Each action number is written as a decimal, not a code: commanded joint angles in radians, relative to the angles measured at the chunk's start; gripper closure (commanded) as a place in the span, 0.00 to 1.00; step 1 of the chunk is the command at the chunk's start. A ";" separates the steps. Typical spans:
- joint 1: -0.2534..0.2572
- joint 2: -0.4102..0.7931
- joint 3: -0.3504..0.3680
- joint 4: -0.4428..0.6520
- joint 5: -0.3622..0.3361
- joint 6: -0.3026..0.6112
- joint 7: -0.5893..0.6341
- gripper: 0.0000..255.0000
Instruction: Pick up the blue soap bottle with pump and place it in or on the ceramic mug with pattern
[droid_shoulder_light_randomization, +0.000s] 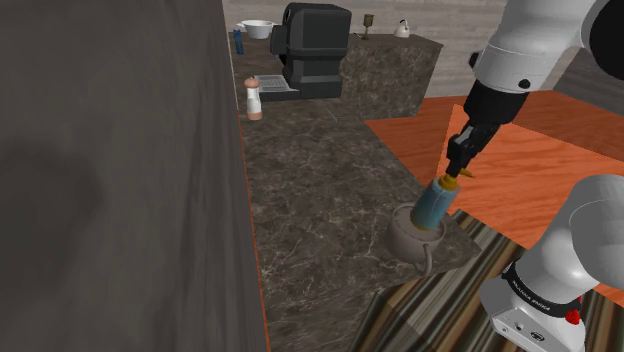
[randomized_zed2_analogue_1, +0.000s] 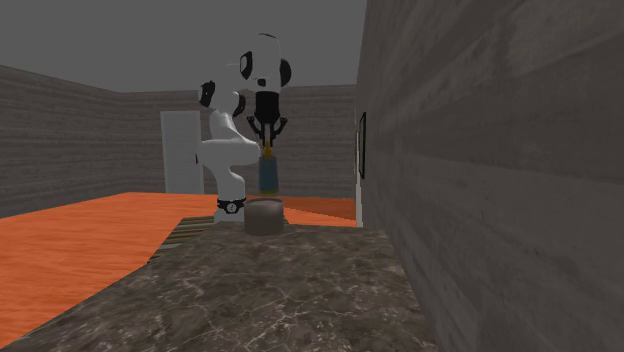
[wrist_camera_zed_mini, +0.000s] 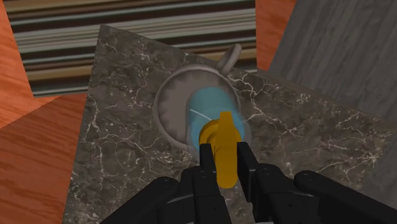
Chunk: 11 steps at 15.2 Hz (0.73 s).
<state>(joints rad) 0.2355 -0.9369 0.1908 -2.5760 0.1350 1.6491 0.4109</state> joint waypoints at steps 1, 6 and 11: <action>0.003 -0.008 0.003 -0.031 0.004 0.024 0.000 1.00; 0.007 -0.014 0.011 -0.088 0.012 0.074 -0.001 1.00; 0.008 -0.014 0.010 -0.088 0.011 0.075 0.000 1.00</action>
<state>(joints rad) 0.2417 -0.9543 0.1987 -2.6524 0.1441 1.7256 0.4098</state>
